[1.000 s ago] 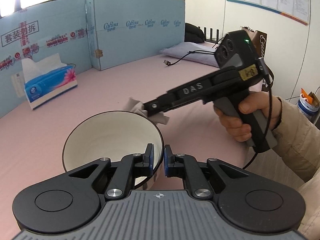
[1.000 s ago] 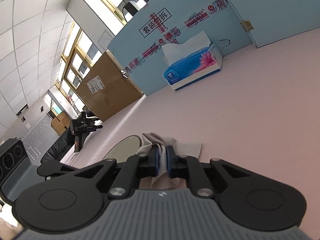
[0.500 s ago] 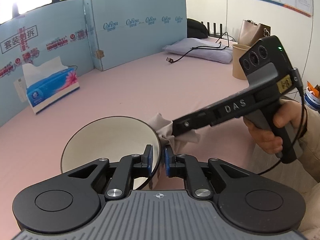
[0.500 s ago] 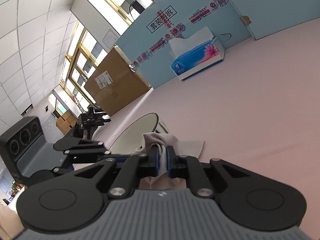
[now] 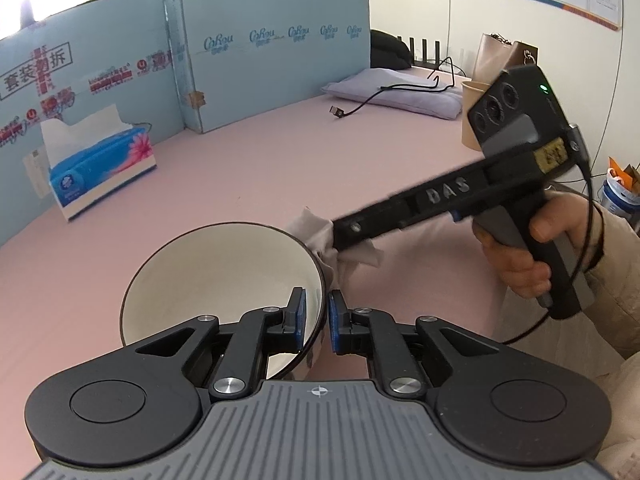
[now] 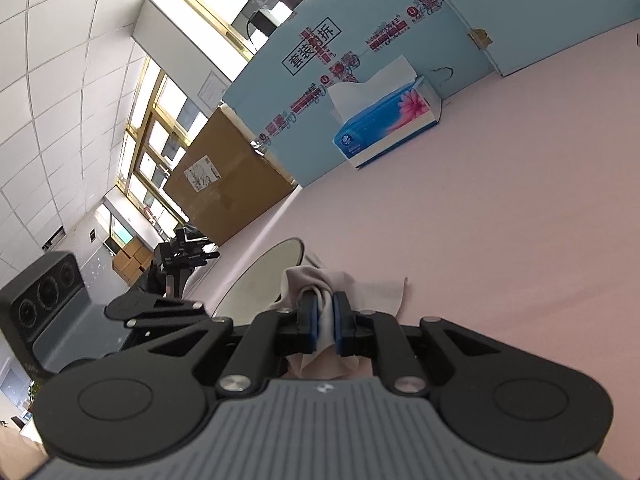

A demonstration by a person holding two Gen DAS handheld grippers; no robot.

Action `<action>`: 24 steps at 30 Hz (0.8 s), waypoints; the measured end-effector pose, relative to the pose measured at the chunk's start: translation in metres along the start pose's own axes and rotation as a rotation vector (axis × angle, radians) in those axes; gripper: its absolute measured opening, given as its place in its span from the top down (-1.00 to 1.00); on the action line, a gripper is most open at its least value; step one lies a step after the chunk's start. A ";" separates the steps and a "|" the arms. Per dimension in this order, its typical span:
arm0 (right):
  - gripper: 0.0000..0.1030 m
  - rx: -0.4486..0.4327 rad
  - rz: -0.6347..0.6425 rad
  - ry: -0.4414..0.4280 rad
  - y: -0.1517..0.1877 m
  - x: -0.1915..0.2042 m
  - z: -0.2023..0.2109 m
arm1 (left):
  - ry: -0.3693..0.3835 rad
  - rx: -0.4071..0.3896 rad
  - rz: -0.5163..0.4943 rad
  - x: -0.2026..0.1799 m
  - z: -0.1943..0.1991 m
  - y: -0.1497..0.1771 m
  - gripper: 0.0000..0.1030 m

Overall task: Clean bowl
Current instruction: 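Wipe the cloth along the bowl's outer rim with the right gripper while the left holds it tilted, then slide the cloth further along the rim edge with the right gripper while the left holds the bowl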

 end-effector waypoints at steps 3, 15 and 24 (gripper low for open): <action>0.78 -0.001 0.013 -0.002 -0.007 0.000 -0.007 | 0.016 0.001 0.000 0.000 0.002 0.003 0.69; 0.78 0.037 0.055 -0.020 -0.019 -0.001 -0.035 | 0.098 -0.004 -0.026 0.016 0.017 0.010 0.68; 0.78 0.035 0.069 -0.031 -0.021 0.001 -0.037 | 0.108 0.036 -0.108 0.005 0.014 0.015 0.65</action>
Point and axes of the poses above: each gripper's, at about its wrist camera, not at the fingertips, and z roughly against the way its jaws point, x to its left, y to its underside, the point moved 6 cm from there along -z, roughly the way its jaws point, and after that the axes turned 1 degree about y, right-handed, at the moved point
